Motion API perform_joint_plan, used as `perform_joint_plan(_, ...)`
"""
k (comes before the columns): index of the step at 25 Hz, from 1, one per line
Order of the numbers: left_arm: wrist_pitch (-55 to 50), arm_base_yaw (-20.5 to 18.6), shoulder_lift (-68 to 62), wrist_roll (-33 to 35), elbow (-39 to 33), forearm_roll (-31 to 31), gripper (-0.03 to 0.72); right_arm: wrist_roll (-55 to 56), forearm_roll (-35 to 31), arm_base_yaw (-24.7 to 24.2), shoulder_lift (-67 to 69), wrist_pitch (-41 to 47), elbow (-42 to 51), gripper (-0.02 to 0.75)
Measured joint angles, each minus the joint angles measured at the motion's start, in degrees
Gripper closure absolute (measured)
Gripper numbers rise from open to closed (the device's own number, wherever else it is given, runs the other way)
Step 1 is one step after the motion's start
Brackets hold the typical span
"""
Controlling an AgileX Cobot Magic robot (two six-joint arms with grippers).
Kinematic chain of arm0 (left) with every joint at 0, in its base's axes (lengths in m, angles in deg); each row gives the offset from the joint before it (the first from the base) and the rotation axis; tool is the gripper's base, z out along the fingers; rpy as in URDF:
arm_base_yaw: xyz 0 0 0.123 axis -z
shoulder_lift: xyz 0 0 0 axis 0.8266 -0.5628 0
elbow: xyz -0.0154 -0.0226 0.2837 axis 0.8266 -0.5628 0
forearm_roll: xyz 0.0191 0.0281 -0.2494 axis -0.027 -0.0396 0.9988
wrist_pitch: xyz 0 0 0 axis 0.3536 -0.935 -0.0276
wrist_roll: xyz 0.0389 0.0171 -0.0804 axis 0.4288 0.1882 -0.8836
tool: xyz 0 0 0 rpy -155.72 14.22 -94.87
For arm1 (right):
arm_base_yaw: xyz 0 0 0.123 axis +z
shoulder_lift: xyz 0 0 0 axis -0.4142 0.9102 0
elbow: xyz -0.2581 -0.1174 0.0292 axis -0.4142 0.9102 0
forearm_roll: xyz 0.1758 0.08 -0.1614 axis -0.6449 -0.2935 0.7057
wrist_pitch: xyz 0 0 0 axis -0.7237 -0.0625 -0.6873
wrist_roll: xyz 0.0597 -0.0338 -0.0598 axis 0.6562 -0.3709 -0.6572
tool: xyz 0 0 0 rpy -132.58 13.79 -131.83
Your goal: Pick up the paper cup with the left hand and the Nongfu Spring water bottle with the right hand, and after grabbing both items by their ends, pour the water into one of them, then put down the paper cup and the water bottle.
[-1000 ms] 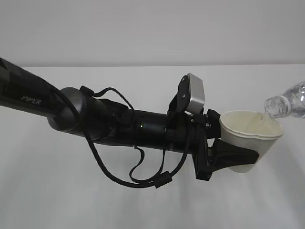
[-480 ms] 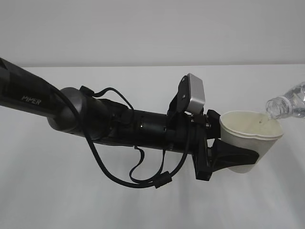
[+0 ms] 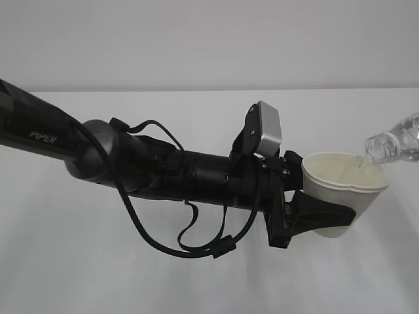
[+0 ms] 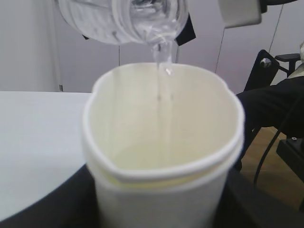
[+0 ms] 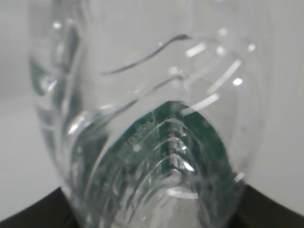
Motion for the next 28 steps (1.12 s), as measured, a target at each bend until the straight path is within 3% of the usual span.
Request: perform_joint_plan(28,-0.13,0.00,0.00,0.00,0.00,-0.20,0.267,-0.66,0.00,0.00,-0.10,0.13,0.00,0.350)
